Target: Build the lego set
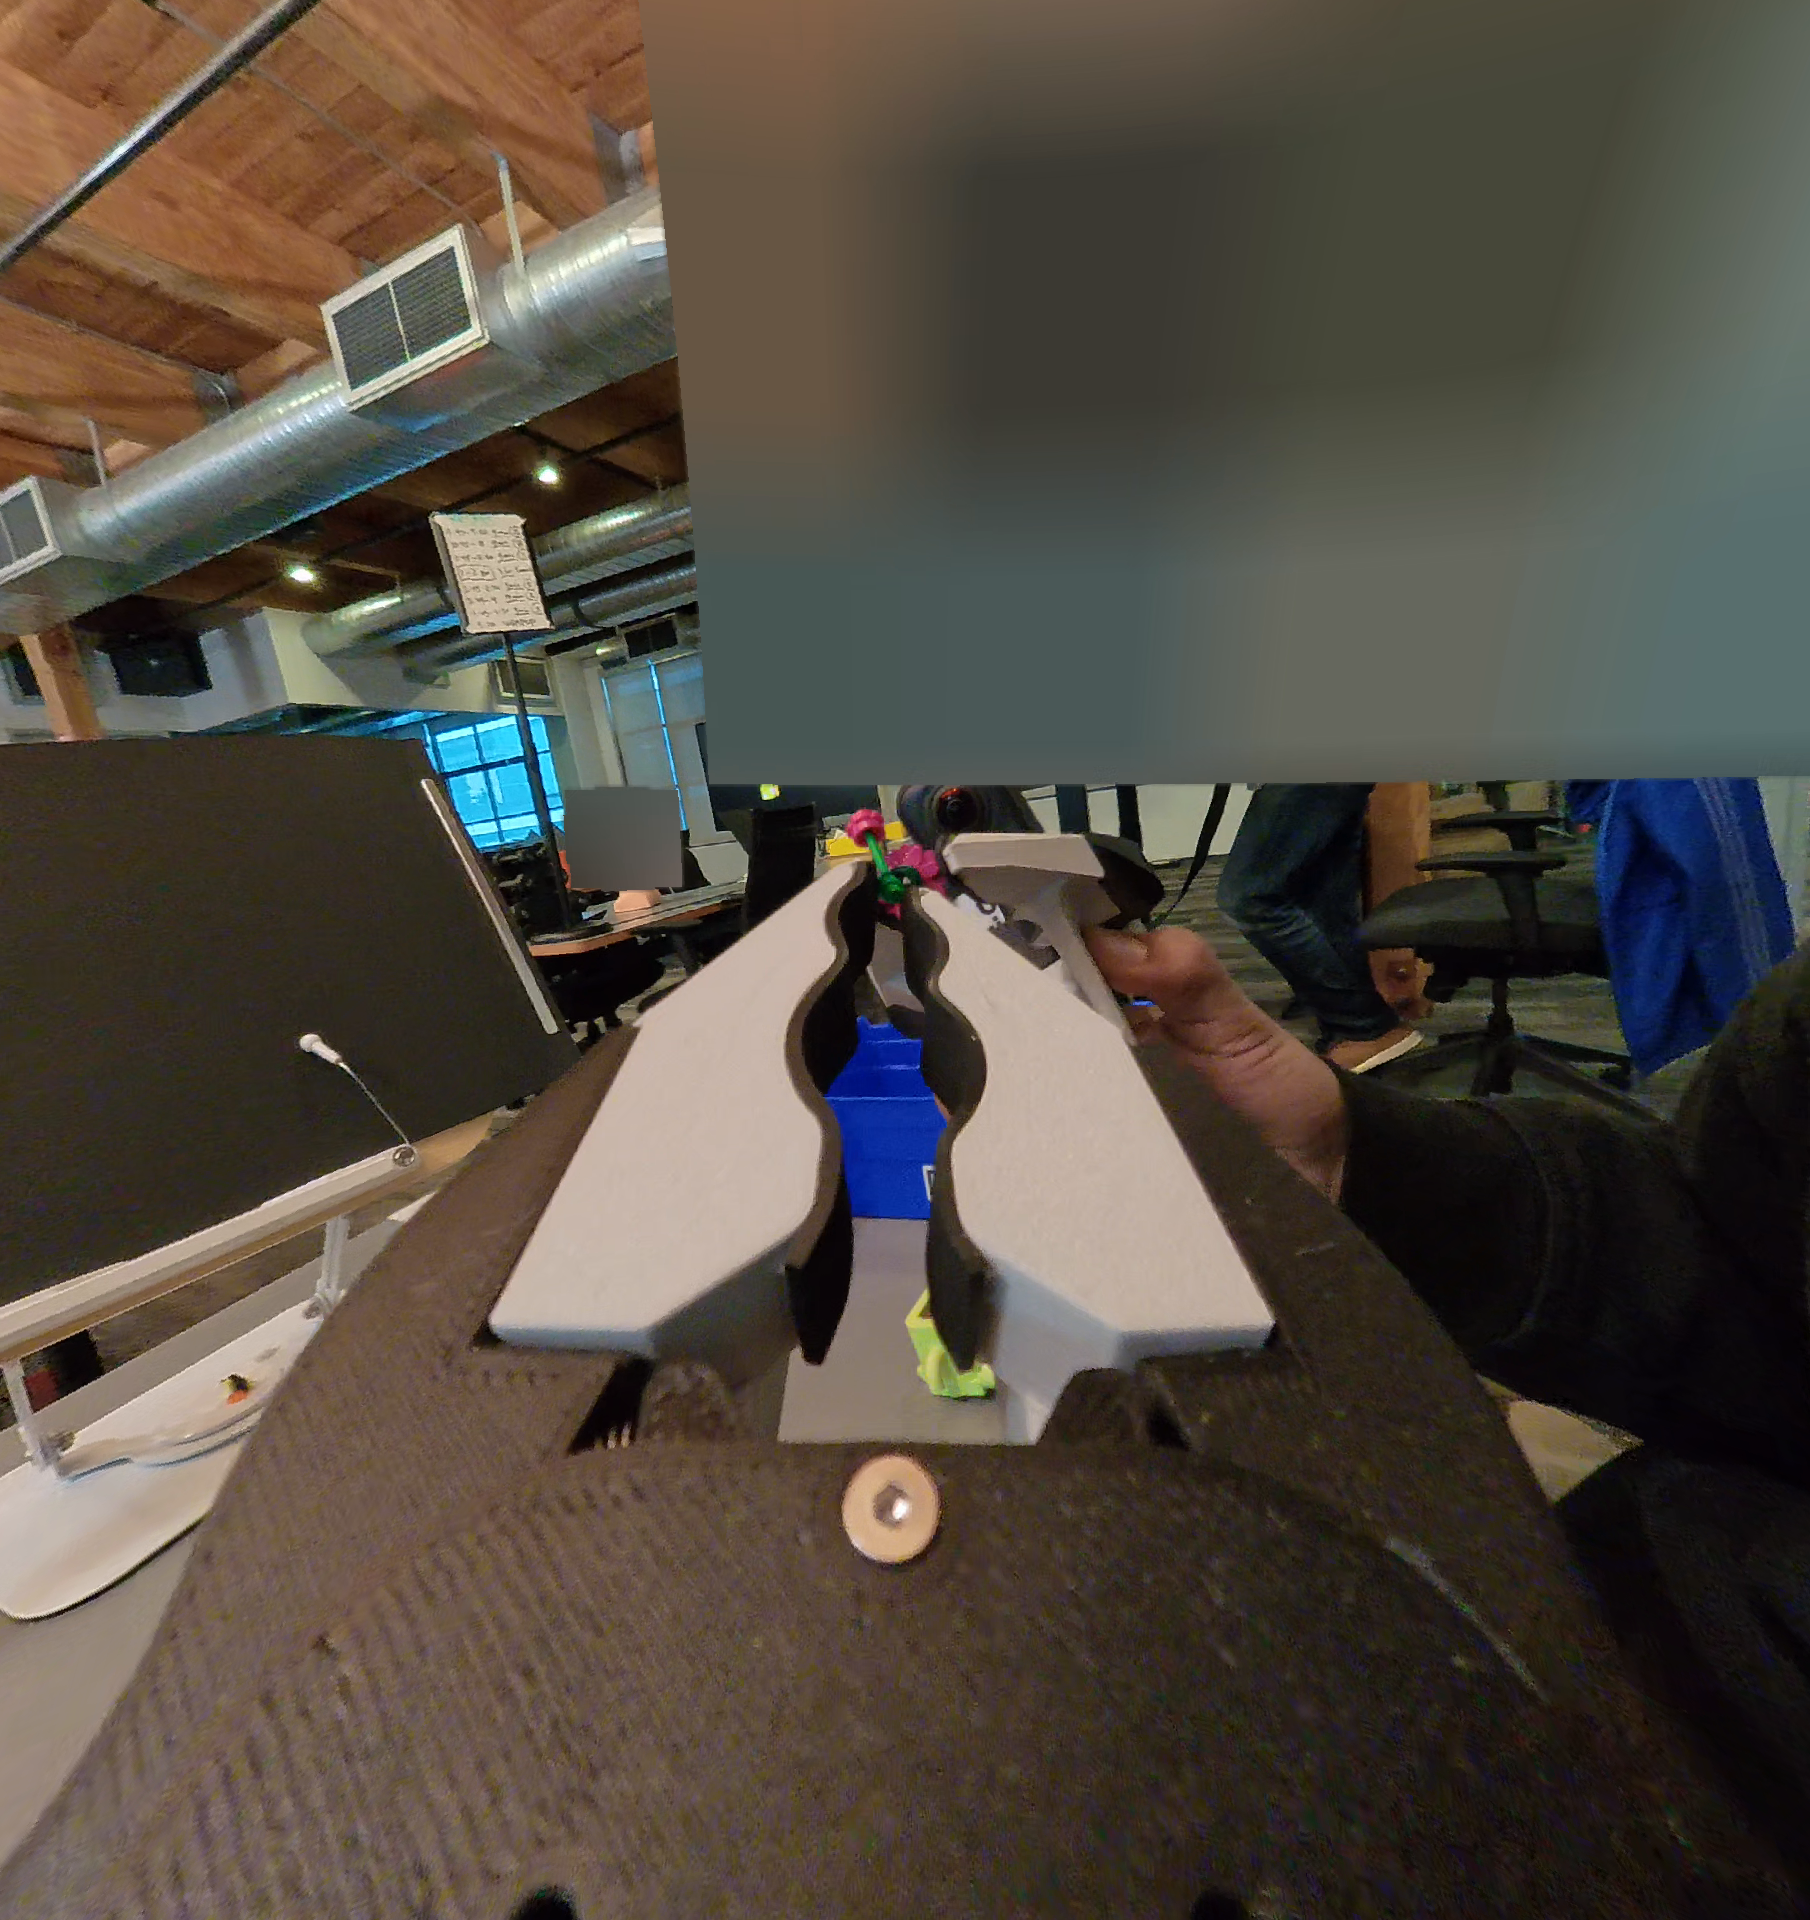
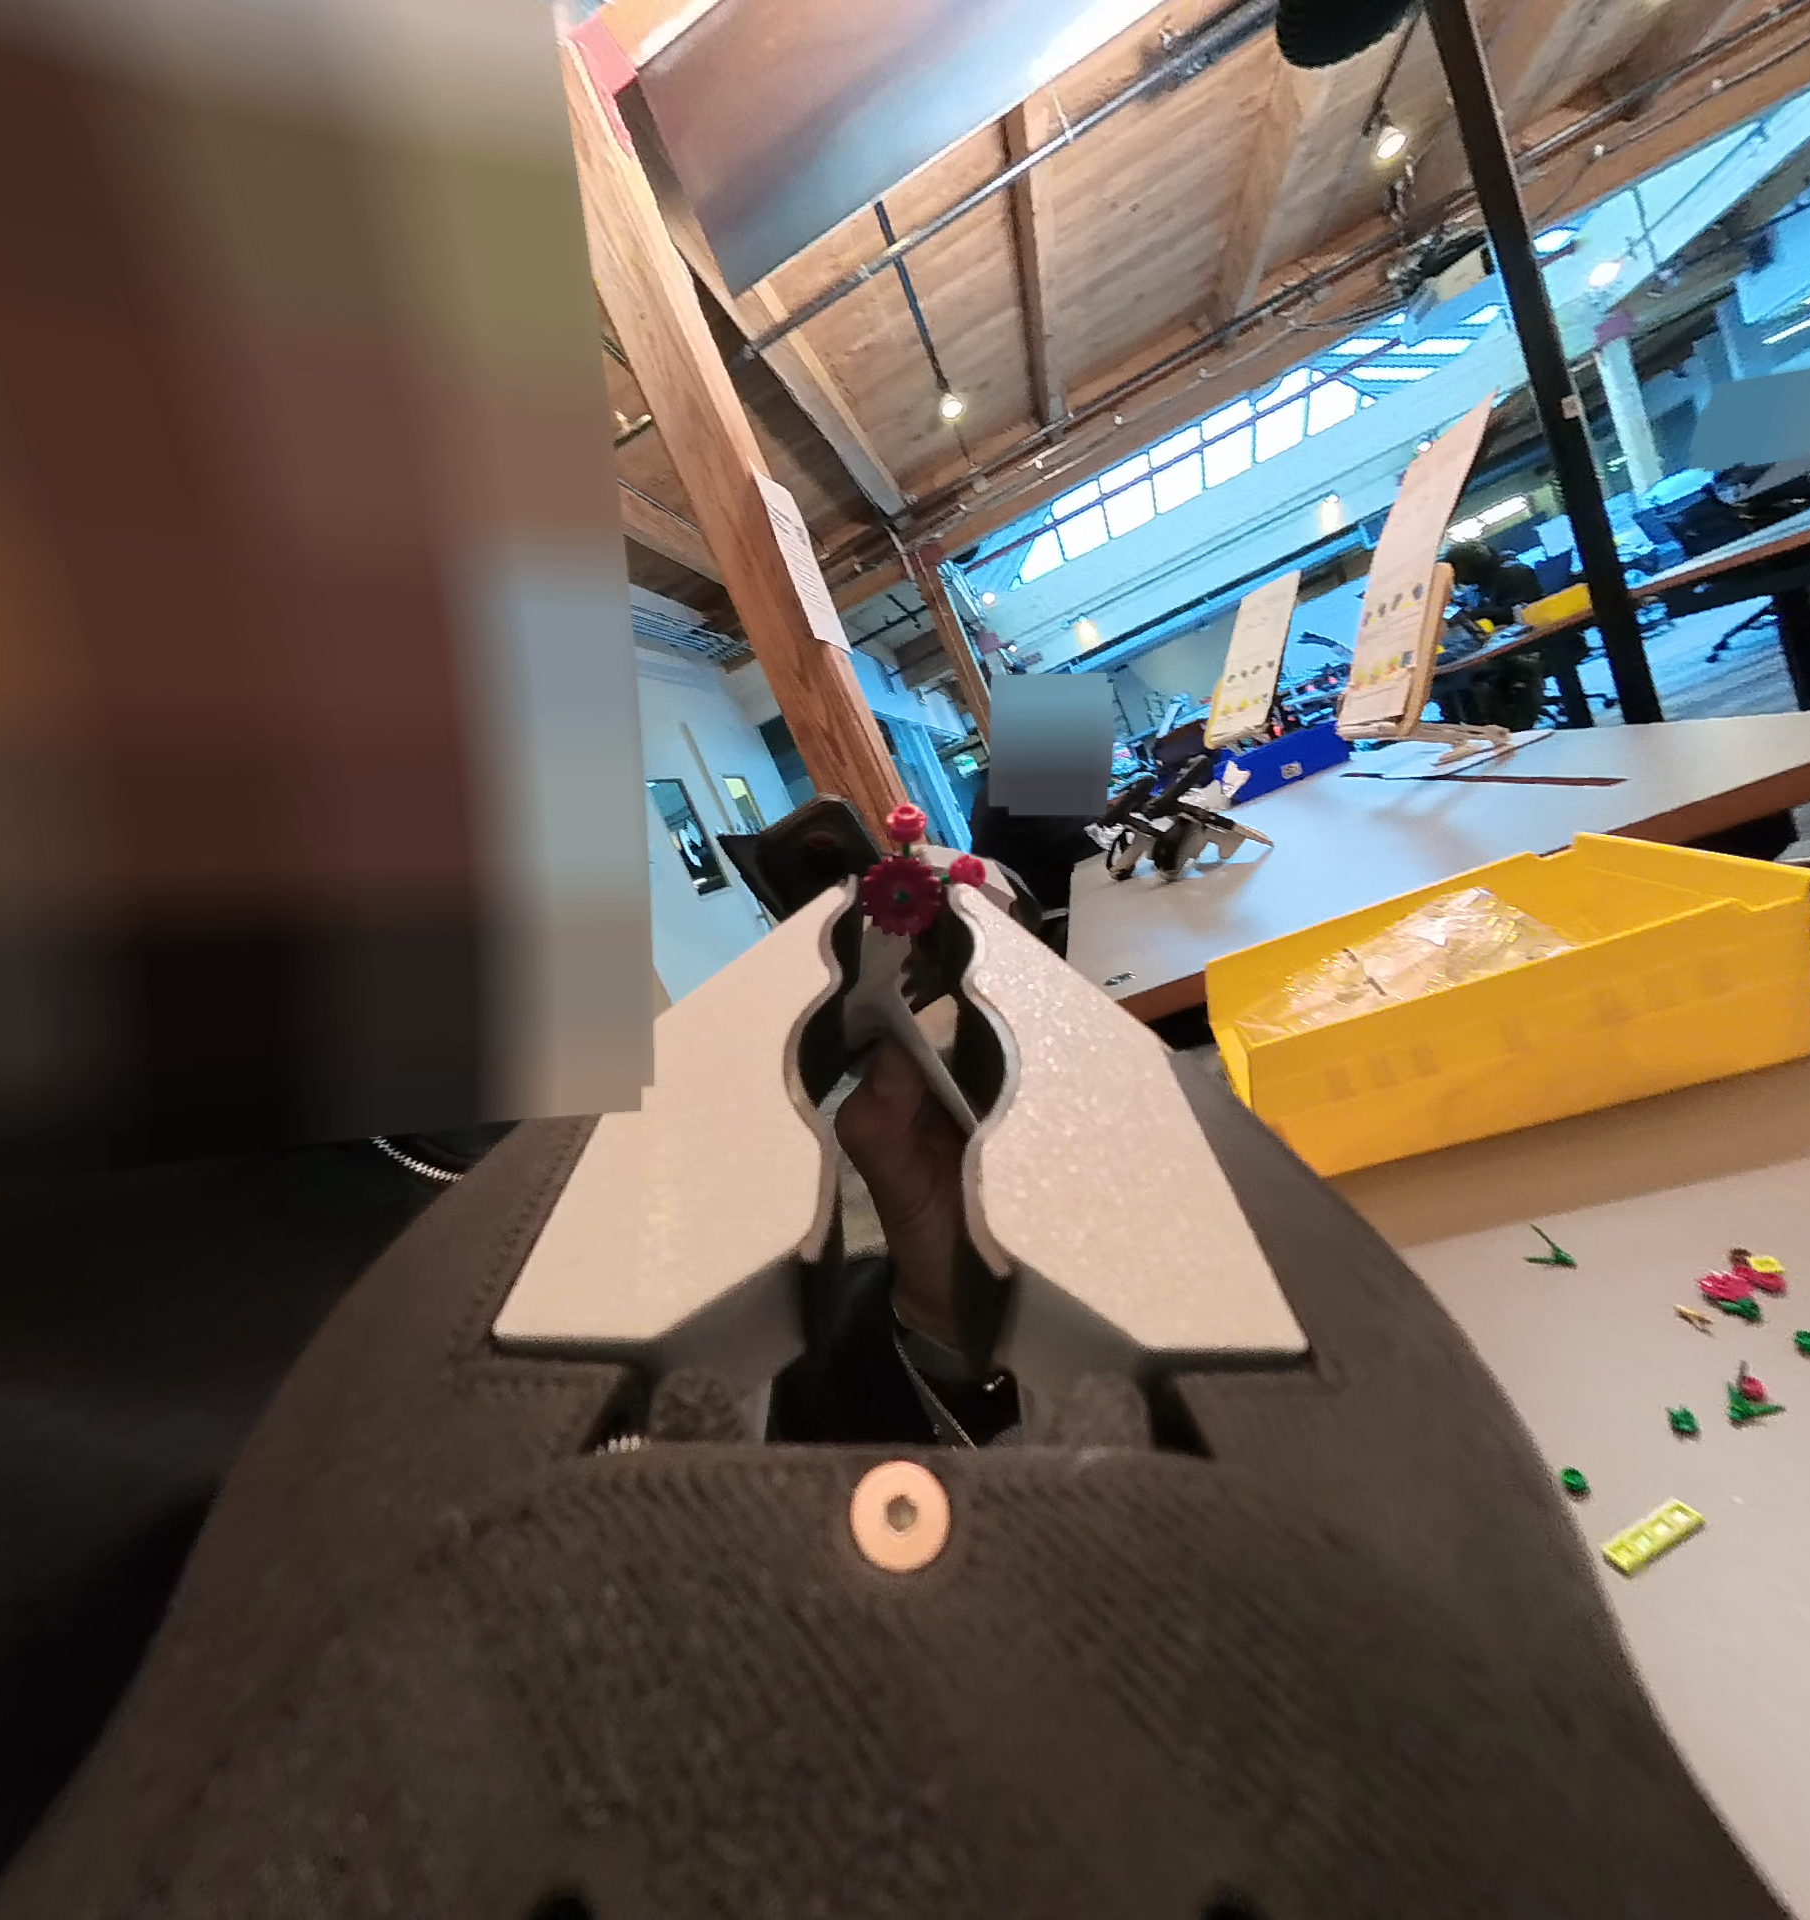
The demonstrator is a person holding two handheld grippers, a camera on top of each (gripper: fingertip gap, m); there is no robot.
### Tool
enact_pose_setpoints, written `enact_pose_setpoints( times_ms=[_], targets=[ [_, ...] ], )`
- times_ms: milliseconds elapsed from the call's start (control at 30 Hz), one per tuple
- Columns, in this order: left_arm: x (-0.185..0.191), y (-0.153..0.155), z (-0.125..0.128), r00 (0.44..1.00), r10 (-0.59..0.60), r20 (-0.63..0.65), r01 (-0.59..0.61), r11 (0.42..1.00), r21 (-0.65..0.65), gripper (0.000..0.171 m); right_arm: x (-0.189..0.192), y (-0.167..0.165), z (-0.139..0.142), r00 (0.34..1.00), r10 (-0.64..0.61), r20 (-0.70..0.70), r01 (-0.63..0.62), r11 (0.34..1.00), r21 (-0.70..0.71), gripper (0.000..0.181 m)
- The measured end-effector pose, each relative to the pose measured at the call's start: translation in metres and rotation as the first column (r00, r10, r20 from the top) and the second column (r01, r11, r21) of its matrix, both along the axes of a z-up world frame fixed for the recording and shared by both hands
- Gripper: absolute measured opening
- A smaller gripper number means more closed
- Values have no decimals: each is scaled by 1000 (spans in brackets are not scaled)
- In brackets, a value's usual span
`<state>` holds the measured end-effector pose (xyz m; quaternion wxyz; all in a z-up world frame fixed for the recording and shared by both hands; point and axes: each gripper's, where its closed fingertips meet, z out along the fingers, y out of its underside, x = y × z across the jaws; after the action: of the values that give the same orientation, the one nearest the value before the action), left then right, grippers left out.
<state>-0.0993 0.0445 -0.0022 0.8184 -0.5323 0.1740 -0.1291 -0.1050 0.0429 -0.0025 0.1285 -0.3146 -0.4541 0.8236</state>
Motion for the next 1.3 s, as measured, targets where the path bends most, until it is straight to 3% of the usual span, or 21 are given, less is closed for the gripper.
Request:
enact_pose_setpoints(
  times_ms=[233, 533, 667, 733, 800, 967, 1067, 1133, 1233, 1300],
  targets=[
    [-3, 2, -3, 1000, 19, -17, -19, 1000, -8, 2, -3, 2, -4, 997, -69, 32, 66, 995, 77, 12],
    [-16, 1, -4, 999, 15, 49, -15, 1000, -8, 2, -3, 10, -2, 993, -113, 27, 111, 992, 67, 12],
    [-30, 5, -10, 994, 24, 104, -21, 999, -25, 2, -9, 12, -11, 972, -233, 24, 223, 951, 217, 12],
    [-40, 10, -19, 991, 39, 126, -33, 998, -53, 2, -14, 12, -19, 944, -329, -2, 308, 882, 357, 12],
    [-51, 18, -33, 987, 64, 146, -50, 994, -102, 2, -18, 14, -26, 898, -434, -72, 406, 753, 518, 13],
    [-82, 46, -86, 967, 105, 231, -27, 948, -319, 2, -25, 23, -42, 734, -583, -349, 552, 212, 807, 12],
    [-93, 60, -124, 936, 92, 341, 89, 873, -480, 2, -30, 30, -52, 679, -597, -428, 519, -22, 854, 13],
    [-96, 68, -156, 897, 90, 432, 207, 779, -592, 3, -32, 31, -60, 678, -605, -418, 475, -73, 877, 13],
    [-92, 72, -204, 836, 103, 539, 377, 607, -700, 3, -36, 36, -80, 690, -647, -324, 372, -68, 926, 13],
    [-89, 72, -223, 799, 117, 589, 451, 532, -717, 3, -36, 43, -92, 685, -679, -264, 303, -64, 951, 13]
  ],
)
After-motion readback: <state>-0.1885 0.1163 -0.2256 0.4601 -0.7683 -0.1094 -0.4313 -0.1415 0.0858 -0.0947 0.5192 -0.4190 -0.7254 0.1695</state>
